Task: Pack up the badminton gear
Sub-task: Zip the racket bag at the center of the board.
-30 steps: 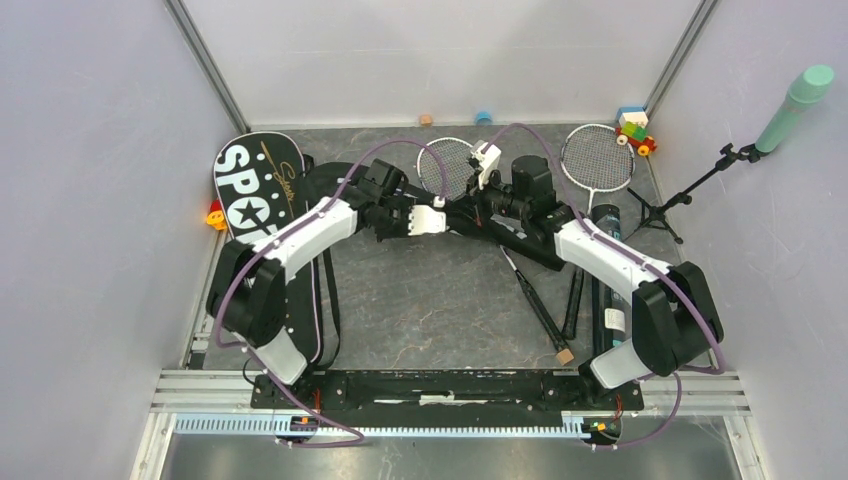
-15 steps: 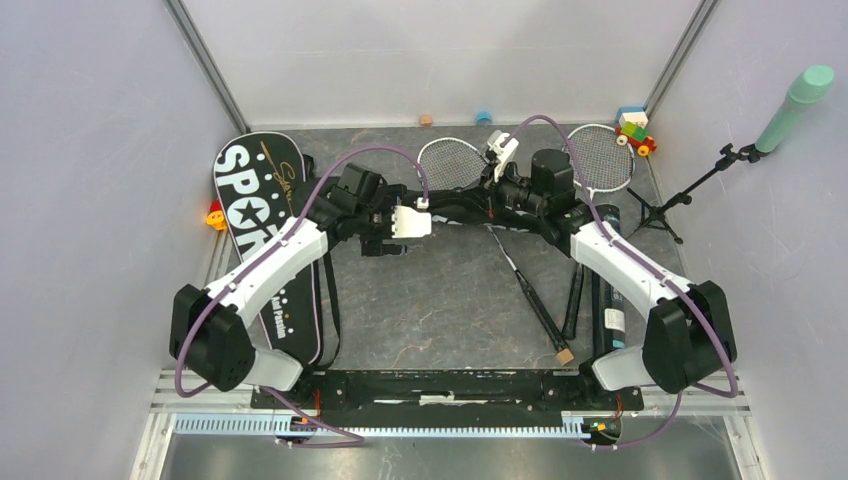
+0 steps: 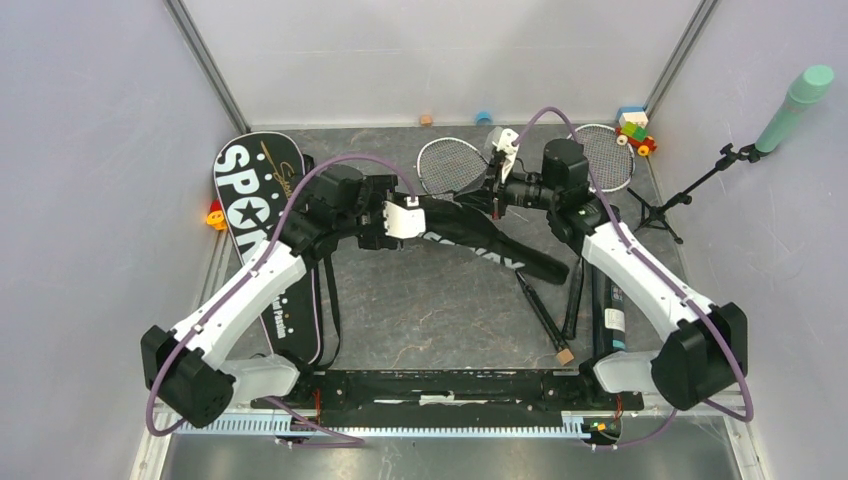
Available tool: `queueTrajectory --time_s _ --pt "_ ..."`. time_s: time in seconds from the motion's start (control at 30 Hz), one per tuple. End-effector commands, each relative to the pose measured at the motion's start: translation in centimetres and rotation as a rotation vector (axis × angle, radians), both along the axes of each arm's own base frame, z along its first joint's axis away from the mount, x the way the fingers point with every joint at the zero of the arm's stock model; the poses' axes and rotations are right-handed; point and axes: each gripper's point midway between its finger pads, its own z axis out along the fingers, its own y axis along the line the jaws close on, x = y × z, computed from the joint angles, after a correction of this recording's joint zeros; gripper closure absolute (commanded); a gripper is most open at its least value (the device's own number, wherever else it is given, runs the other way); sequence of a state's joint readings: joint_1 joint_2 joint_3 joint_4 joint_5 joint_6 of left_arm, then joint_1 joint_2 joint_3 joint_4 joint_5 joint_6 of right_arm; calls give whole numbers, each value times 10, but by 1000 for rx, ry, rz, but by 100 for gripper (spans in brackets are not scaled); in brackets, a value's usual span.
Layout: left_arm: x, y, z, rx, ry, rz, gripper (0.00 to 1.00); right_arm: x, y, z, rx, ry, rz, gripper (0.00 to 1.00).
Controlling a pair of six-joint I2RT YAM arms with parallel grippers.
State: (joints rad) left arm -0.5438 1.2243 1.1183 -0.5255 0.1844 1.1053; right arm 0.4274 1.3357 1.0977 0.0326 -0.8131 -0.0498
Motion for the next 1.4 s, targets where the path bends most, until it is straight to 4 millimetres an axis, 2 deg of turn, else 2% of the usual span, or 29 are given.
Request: queueTrajectory --time_s 0.0,0.13,0.3,0.4,0.43,0.5,0.6,0.63,0.73,0.83,0.9,0.93,1.03,1.17,1.3,1.37 --pt "3 -5 4 15 -60 -18 0 -35 0 63 95 -160 112 100" --pt "9 -6 3 35 -51 -2 0 -57 -3 79 110 -221 177 100" --pt "19 -10 7 39 -48 6 0 -72 -10 77 90 -254 194 100" --pt "10 -14 5 47 -30 -35 0 -68 -14 81 119 -248 121 100" --pt "8 -14 7 37 -36 -35 0 -60 -17 82 122 -238 68 100" --pt "2 -13 24 -20 -75 -23 0 -47 -21 84 130 -219 -17 100" --pt "-24 -14 49 -105 -118 -84 0 -31 -23 82 148 -169 -104 100" --pt "-35 -15 63 -149 -154 -113 0 -27 -24 82 156 -157 -125 100" --pt "-77 -21 89 -261 -221 -268 0 -16 -23 83 185 -121 -170 100" --pt "-121 -31 89 -300 -184 -455 0 -8 -20 83 213 -77 -184 100" --pt "-139 -39 81 -314 -128 -546 0 -4 -16 84 231 -46 -182 100" --pt "-141 -44 76 -313 -105 -573 0 -4 -13 85 236 -31 -169 100" --pt "-132 -57 55 -276 -39 -587 0 -6 -5 84 249 23 -120 100" --pt "-107 -72 24 -186 28 -530 0 -5 -5 89 269 46 -129 100" --pt "-68 -83 -5 -98 -42 -392 0 -11 -1 99 293 79 -97 100" --pt "-48 -88 -10 -86 -94 -330 0 -17 1 102 291 82 -67 100"
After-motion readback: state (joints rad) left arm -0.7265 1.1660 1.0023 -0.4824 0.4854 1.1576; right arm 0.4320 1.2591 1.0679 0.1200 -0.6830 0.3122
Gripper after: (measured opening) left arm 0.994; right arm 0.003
